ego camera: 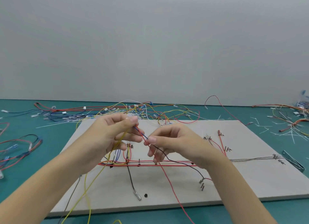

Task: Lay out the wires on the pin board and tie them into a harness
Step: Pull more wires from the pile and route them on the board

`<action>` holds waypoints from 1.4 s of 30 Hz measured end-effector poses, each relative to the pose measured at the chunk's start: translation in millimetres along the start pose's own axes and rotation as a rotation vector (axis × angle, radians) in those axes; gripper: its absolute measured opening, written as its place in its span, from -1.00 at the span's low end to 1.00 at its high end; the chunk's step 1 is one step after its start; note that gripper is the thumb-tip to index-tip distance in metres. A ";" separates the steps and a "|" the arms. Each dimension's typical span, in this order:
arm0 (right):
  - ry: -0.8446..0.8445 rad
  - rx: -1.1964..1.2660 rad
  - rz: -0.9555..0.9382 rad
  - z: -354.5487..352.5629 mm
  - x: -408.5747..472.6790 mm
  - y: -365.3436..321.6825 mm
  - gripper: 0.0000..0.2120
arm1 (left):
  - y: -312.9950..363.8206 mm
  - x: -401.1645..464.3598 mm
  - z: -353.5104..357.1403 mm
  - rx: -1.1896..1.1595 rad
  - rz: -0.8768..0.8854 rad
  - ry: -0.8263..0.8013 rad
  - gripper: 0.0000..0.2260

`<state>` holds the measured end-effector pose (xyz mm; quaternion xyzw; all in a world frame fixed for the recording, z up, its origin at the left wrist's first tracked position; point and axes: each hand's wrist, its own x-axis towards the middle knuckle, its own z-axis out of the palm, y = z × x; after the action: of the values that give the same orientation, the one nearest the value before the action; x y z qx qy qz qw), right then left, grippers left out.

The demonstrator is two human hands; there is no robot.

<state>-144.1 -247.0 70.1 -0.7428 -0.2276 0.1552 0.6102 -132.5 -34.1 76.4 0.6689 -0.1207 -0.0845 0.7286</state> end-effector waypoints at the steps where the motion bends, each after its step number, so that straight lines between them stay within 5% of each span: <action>1: 0.027 0.013 -0.023 2.9 1.2 0.7 -0.89 | -1.7 1.1 0.4 0.004 0.000 0.003 -0.79; 8: 0.275 -0.076 -0.127 6.0 9.0 9.1 -0.89 | -14.3 7.4 -3.3 -0.219 0.047 -0.060 -0.77; 11: 0.315 -0.140 -0.130 6.3 10.9 16.1 -0.90 | -13.0 10.6 -4.9 -0.287 0.102 0.054 -0.82; 18: 0.398 -0.283 -0.026 3.8 10.6 35.6 -0.83 | -4.2 17.0 -13.1 -0.169 0.146 0.165 -0.77; 22: 0.308 -0.500 0.137 0.1 8.7 43.5 -0.79 | -1.6 22.2 -14.4 -0.247 0.110 0.200 -0.77; 27: 0.092 -0.393 0.131 1.5 1.6 39.5 -0.64 | -0.8 23.3 -17.9 -0.292 0.007 0.148 -0.81; 32: 0.440 -0.097 -0.106 14.3 3.9 24.8 -0.69 | -7.7 19.4 -16.6 -0.242 -0.003 0.057 -0.79; 35: 0.390 -0.072 -0.109 29.4 -4.9 16.7 -0.32 | -9.6 20.2 -14.2 -0.184 0.026 0.084 -0.76; 39: 0.063 0.933 -0.239 34.0 -14.9 -2.9 -0.22 | -12.7 18.5 -12.0 -0.149 0.026 0.105 -0.76; 42: 0.159 1.496 -0.413 24.0 -22.9 -11.5 -0.41 | -13.2 15.5 -12.9 -0.170 -0.004 0.103 -0.77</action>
<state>-177.4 -237.2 75.3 -0.0853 -0.1516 0.0968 0.9800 -113.5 -27.4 63.2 0.6085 -0.0740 -0.0613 0.7877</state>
